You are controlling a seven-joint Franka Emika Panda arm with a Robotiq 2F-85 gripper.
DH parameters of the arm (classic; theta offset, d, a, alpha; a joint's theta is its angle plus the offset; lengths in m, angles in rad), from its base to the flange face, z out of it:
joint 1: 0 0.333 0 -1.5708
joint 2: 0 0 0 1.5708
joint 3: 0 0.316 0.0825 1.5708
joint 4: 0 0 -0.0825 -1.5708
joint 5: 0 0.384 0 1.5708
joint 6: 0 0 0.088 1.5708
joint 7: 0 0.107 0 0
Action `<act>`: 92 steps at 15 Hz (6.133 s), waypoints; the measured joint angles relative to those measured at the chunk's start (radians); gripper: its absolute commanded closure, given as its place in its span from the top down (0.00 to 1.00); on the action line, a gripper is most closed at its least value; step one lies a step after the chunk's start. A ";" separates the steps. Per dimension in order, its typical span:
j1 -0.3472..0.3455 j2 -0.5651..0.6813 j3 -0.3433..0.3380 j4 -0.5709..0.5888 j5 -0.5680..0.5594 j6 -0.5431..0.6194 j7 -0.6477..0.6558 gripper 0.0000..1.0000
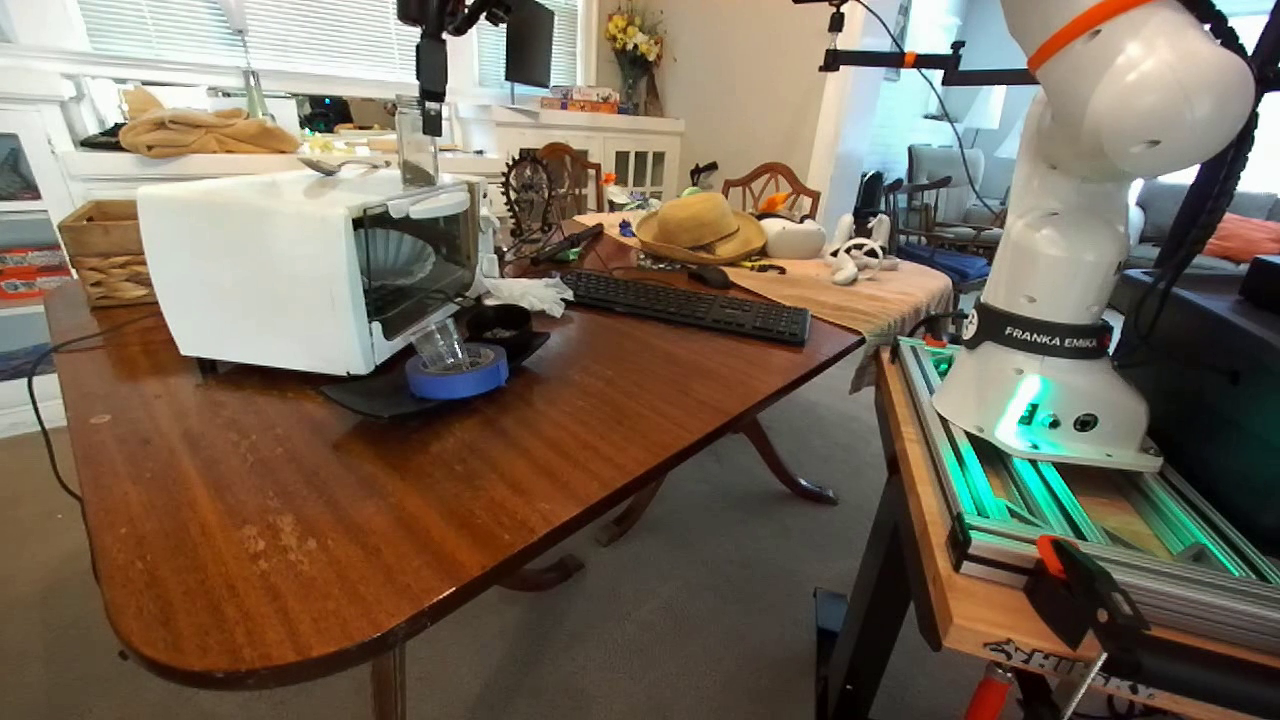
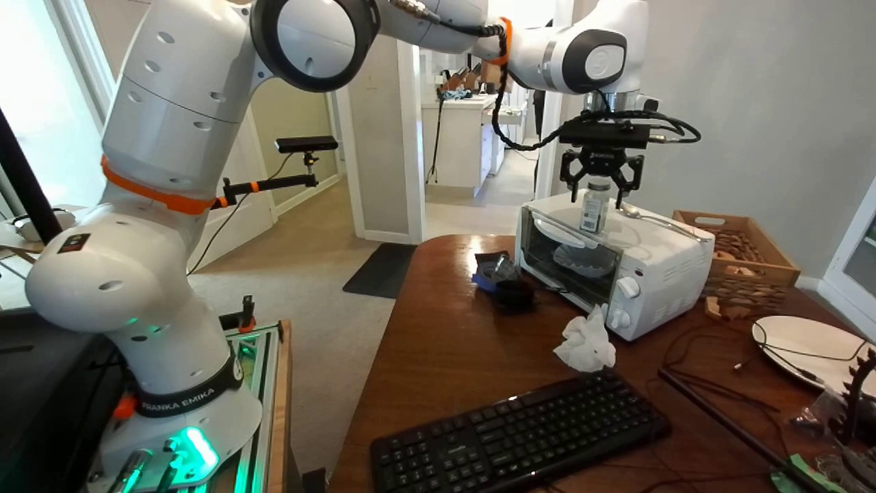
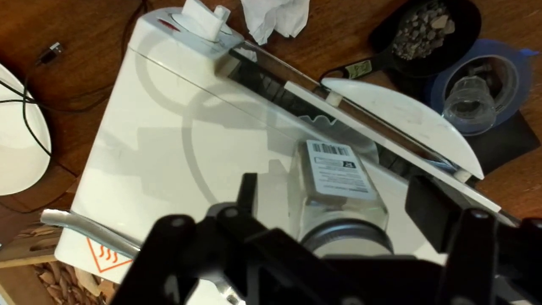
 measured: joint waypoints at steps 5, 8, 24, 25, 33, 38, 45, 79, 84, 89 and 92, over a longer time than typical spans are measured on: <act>0.006 0.011 0.001 0.016 -0.001 -0.004 0.000 0.24; 0.010 0.015 0.001 0.024 -0.002 -0.013 0.000 0.24; -0.206 -0.207 -0.189 -0.281 -0.013 0.019 0.103 0.24; -0.219 -0.213 -0.207 -0.326 -0.013 0.042 0.127 0.24; -0.274 -0.198 -0.288 -0.612 0.000 0.270 0.370 0.24; -0.293 -0.180 -0.301 -0.725 0.063 0.388 0.472 0.24; -0.323 -0.181 -0.342 -0.803 0.104 0.483 0.548 0.24; -0.322 -0.201 -0.384 -0.879 0.115 0.548 0.639 1.00; -0.316 -0.246 -0.433 -0.879 0.047 0.517 0.682 1.00; -0.288 -0.445 -0.470 -0.877 -0.161 0.514 0.708 1.00; -0.246 -0.557 -0.405 -0.861 -0.191 0.507 0.666 1.00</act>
